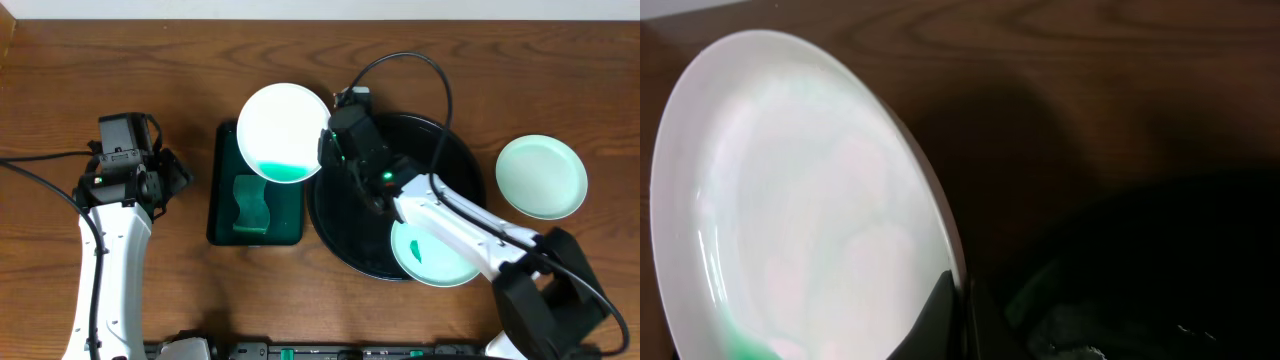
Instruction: Clean dirty plates on tray and stack at the side
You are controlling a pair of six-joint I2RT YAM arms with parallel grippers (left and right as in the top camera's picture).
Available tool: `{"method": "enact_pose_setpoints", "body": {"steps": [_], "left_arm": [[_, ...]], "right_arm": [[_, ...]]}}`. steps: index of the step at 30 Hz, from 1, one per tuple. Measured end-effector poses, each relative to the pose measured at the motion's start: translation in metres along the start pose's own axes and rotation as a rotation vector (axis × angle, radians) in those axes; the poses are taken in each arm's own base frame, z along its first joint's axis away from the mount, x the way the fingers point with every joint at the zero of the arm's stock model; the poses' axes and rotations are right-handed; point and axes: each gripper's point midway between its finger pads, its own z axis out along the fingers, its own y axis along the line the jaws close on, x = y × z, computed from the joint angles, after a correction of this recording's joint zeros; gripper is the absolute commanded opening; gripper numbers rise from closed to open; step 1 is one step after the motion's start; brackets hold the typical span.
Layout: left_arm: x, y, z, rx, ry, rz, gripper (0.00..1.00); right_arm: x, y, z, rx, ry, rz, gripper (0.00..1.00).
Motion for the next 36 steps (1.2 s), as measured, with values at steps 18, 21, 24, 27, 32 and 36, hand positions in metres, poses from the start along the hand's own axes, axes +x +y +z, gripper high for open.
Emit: {"method": "enact_pose_setpoints", "body": {"steps": [18,21,24,27,32,36], "left_arm": [[0.0,0.0,0.0,0.0,0.0,0.0,0.81],[0.0,0.0,0.0,0.0,0.0,0.0,0.81],[0.0,0.0,0.0,0.0,0.0,0.0,0.81],[0.0,0.0,0.0,0.0,0.0,0.0,0.81],[0.0,0.0,0.0,0.0,0.0,0.0,0.8],[0.0,0.0,0.0,0.0,-0.001,0.0,0.81]], "right_arm": [[-0.025,0.006,0.004,0.13,-0.201,-0.272,0.01],[-0.036,0.011,0.001,0.133,-0.248,-0.33,0.01],[-0.049,0.018,-0.004,0.14,-0.312,-0.392,0.01],[-0.064,0.032,-0.012,0.147,-0.39,-0.478,0.01],[-0.077,0.067,-0.03,0.145,-0.509,-0.672,0.01],[-0.086,0.099,-0.051,0.162,-0.62,-0.852,0.01]]}}
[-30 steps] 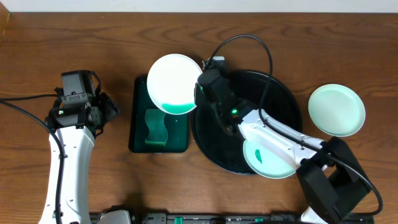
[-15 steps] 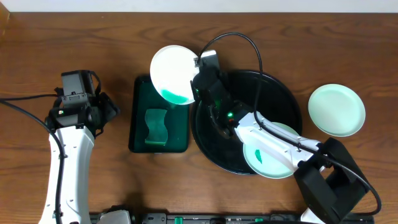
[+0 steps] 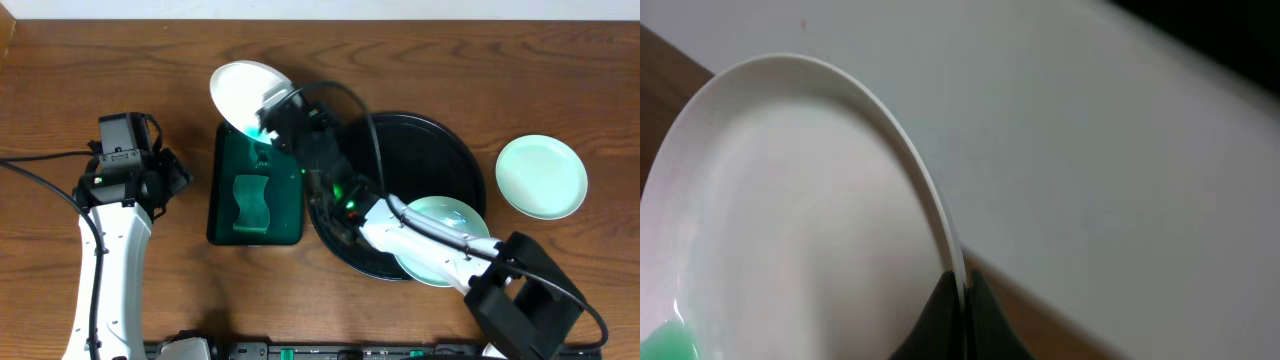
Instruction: Clean dirty plates on tray and stack at the side
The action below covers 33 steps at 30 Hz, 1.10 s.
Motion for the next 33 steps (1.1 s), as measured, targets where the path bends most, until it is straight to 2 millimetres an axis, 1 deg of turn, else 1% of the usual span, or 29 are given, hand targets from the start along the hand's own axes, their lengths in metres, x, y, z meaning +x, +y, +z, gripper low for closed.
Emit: {"method": "enact_pose_setpoints", "body": {"steps": [2,3,4,9,14,19,33], "left_arm": [[0.0,0.0,0.0,0.0,0.0,0.0,0.81],[0.0,0.0,0.0,0.0,0.001,0.0,0.81],[0.0,0.0,0.0,0.0,0.001,0.0,0.81],[0.0,0.0,0.0,0.0,0.001,0.0,0.81],[0.0,0.0,0.0,0.0,0.001,0.0,0.81],[0.0,0.0,0.0,0.0,0.001,0.0,0.81],[0.0,0.0,0.0,0.0,0.001,0.0,0.81]], "right_arm": [[-0.015,0.002,-0.005,0.017,-0.046,-0.082,0.01],[-0.019,0.002,-0.007,0.022,-0.058,-0.112,0.01],[-0.027,0.004,-0.01,0.034,-0.078,-0.173,0.01],[-0.038,0.014,-0.019,0.039,-0.105,-0.356,0.01],[-0.049,0.03,-0.03,0.026,-0.133,-0.474,0.01],[-0.054,0.039,-0.036,0.013,-0.149,-0.524,0.01],[-0.055,0.033,-0.035,0.04,-0.14,-0.537,0.01]]}}
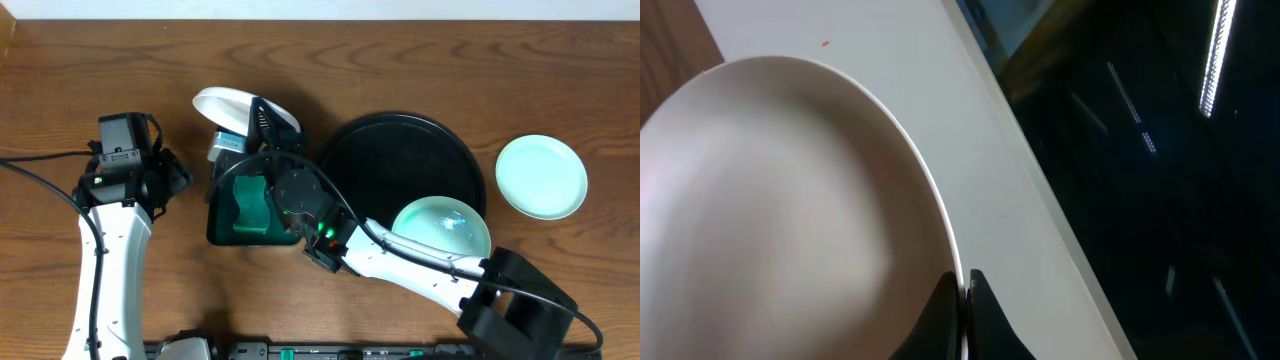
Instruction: Clean dirty plates on tray and stack at the side
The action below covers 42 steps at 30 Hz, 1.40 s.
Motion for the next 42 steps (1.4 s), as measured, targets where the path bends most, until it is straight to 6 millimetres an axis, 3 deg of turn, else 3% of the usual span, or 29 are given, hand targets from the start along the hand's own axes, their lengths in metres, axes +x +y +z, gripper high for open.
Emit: {"method": "enact_pose_setpoints", "body": {"steps": [9,18,22,25,28,31,36,42], "left_arm": [[0.0,0.0,0.0,0.0,0.0,0.0,0.81],[0.0,0.0,0.0,0.0,0.0,0.0,0.81],[0.0,0.0,0.0,0.0,0.0,0.0,0.81],[0.0,0.0,0.0,0.0,0.0,0.0,0.81],[0.0,0.0,0.0,0.0,0.001,0.0,0.81],[0.0,0.0,0.0,0.0,-0.001,0.0,0.81],[0.0,0.0,0.0,0.0,0.0,0.0,0.81],[0.0,0.0,0.0,0.0,0.0,0.0,0.81]], "right_arm": [[-0.004,-0.016,0.0,0.061,-0.009,0.042,0.01],[0.003,-0.019,-0.001,0.082,0.026,0.102,0.01],[0.02,-0.026,0.001,0.127,0.088,0.273,0.01],[0.045,-0.032,0.005,0.175,0.168,0.428,0.01],[0.074,-0.024,0.007,0.191,0.265,0.551,0.01],[0.096,-0.004,0.005,0.16,0.351,0.651,0.01],[0.102,0.031,0.003,0.037,0.395,0.803,0.01],[0.106,0.043,0.005,-0.012,0.409,0.946,0.01]]}}
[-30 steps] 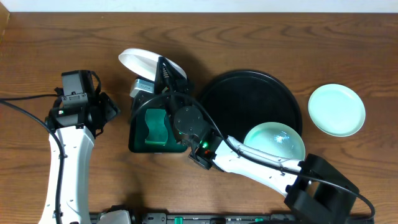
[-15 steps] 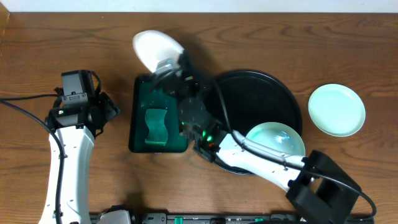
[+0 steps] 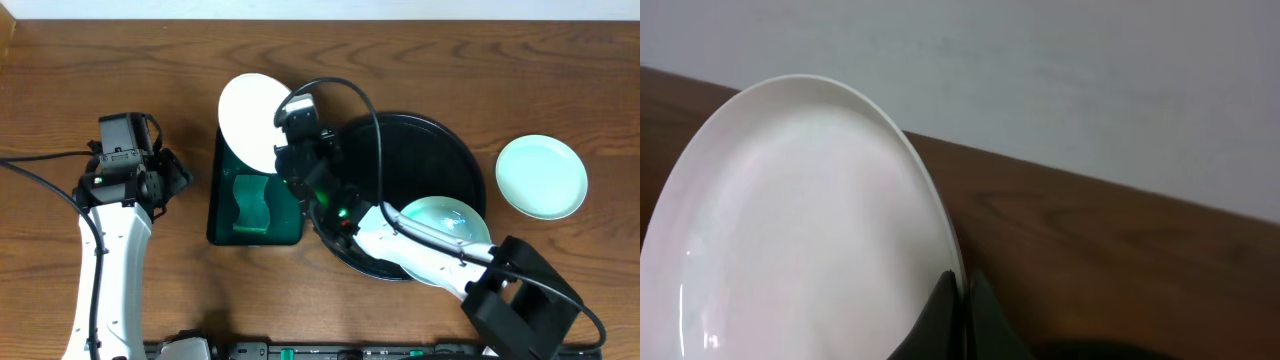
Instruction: Clean dirty plates on tray and stack at the side
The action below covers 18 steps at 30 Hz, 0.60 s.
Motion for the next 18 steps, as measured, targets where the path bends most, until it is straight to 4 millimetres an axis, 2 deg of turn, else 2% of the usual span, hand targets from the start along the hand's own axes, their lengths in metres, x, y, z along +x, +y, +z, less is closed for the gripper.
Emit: {"method": "enact_pose_setpoints", "body": {"steps": [8,10,14,18], "left_arm": [[0.0,0.0,0.0,0.0,0.0,0.0,0.81],[0.0,0.0,0.0,0.0,0.0,0.0,0.81],[0.0,0.0,0.0,0.0,-0.001,0.0,0.81],[0.0,0.0,0.0,0.0,0.0,0.0,0.81]], "right_arm": [[0.018,-0.018,0.01,0.004,0.091,0.076,0.01],[0.023,-0.029,0.013,-0.008,0.134,0.122,0.01],[0.029,-0.062,0.013,-0.012,0.242,0.235,0.01],[0.025,-0.112,0.005,0.025,0.32,0.336,0.01]]}}
